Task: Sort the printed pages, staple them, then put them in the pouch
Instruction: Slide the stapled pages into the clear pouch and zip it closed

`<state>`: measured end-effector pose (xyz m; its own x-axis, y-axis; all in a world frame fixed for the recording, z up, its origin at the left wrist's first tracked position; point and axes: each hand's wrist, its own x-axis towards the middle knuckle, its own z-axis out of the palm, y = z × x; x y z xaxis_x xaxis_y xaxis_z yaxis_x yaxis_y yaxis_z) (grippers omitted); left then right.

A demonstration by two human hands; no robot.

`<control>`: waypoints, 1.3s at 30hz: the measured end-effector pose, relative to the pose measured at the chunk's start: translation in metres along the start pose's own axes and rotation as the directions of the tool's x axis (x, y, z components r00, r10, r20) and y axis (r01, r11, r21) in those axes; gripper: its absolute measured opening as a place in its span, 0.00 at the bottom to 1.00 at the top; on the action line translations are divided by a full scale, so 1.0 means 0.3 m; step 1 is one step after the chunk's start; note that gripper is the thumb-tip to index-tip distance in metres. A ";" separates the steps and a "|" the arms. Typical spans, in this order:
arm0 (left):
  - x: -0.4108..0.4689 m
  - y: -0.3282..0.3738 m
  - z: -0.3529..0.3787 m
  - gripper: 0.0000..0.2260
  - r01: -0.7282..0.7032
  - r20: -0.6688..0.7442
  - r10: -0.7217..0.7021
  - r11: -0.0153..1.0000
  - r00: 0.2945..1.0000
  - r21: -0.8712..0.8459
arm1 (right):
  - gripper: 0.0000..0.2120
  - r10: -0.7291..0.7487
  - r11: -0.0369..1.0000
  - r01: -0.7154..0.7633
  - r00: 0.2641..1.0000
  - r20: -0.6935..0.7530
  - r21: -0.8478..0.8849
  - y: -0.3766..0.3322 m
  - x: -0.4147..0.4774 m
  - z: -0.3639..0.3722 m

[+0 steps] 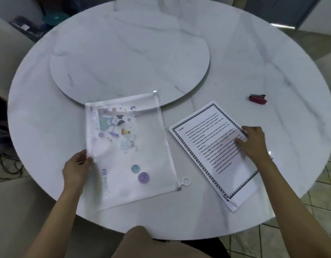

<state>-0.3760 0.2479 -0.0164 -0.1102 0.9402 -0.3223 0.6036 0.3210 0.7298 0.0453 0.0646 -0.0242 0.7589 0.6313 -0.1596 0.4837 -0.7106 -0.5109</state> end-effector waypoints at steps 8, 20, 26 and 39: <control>0.003 0.007 0.035 0.16 0.049 -0.023 -0.049 0.999 0.999 0.001 | 0.39 0.166 0.964 -0.120 0.969 0.183 -0.239 0.018 0.083 -0.037; -0.006 0.029 0.060 0.15 0.026 -0.048 -0.022 0.995 0.999 0.101 | 0.35 0.262 0.951 -0.189 0.913 0.313 -0.245 0.008 0.129 -0.058; -0.024 0.038 0.073 0.17 -0.048 -0.097 0.064 0.986 0.993 0.158 | 0.29 0.150 0.986 -0.122 0.942 0.300 -0.110 0.037 0.125 -0.075; -0.257 0.119 0.373 0.20 -0.507 0.199 0.470 0.827 0.860 0.241 | 0.04 -0.036 0.915 -0.177 0.860 0.510 0.363 0.101 0.022 -0.129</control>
<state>-0.2576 0.1741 -0.0331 0.3454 0.9369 -0.0543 0.7459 -0.2390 0.6217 0.0820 0.0351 -0.0081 0.4129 0.7265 -0.5493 0.1499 -0.6491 -0.7458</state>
